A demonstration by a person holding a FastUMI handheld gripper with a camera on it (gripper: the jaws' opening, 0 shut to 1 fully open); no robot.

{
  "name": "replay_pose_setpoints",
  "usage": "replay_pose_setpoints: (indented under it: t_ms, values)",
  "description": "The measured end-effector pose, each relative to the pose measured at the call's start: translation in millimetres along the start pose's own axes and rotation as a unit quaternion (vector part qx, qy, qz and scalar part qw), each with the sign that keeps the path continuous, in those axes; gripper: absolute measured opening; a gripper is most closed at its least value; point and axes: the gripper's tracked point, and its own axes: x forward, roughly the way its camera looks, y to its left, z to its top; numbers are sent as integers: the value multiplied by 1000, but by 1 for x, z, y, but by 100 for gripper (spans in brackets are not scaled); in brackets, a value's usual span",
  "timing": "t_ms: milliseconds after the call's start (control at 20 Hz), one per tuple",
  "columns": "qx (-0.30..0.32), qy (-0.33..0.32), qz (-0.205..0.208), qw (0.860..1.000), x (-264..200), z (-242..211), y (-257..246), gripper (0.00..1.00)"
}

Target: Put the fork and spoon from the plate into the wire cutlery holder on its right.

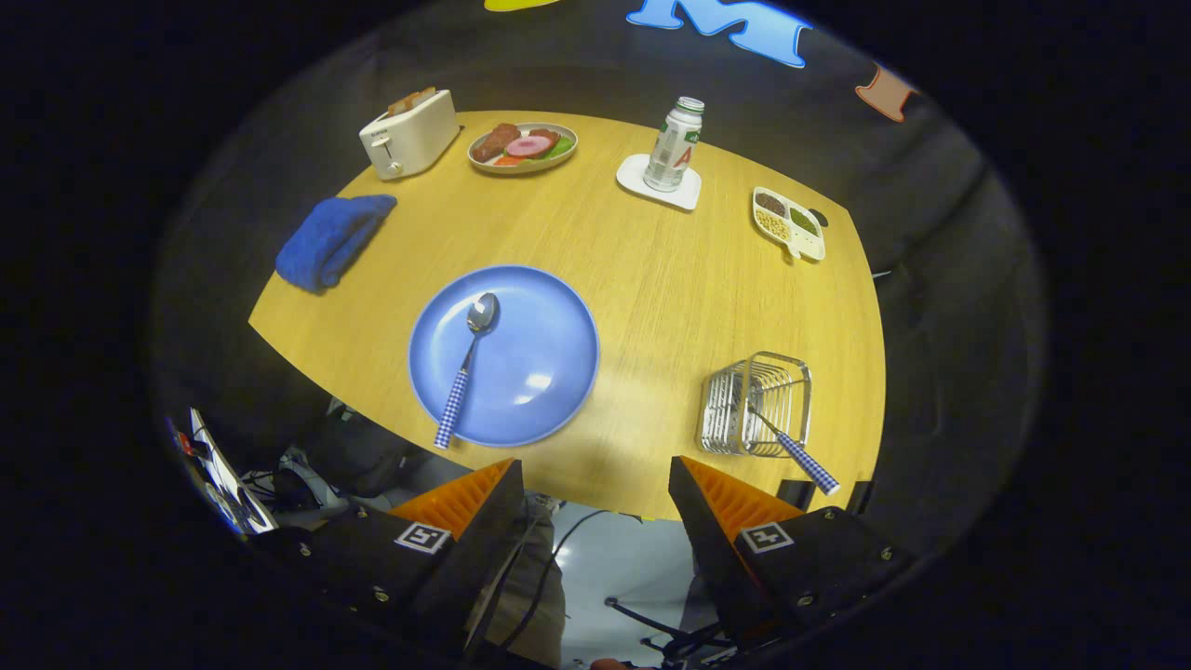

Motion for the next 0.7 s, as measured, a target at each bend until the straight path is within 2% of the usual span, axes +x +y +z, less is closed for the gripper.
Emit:
replay_pose_setpoints:
  t_ms: [250,700]
  values:
    - [2,-22,22,1000,11,5,35,97]
    - [9,-17,15,1000,39,8,74,97]
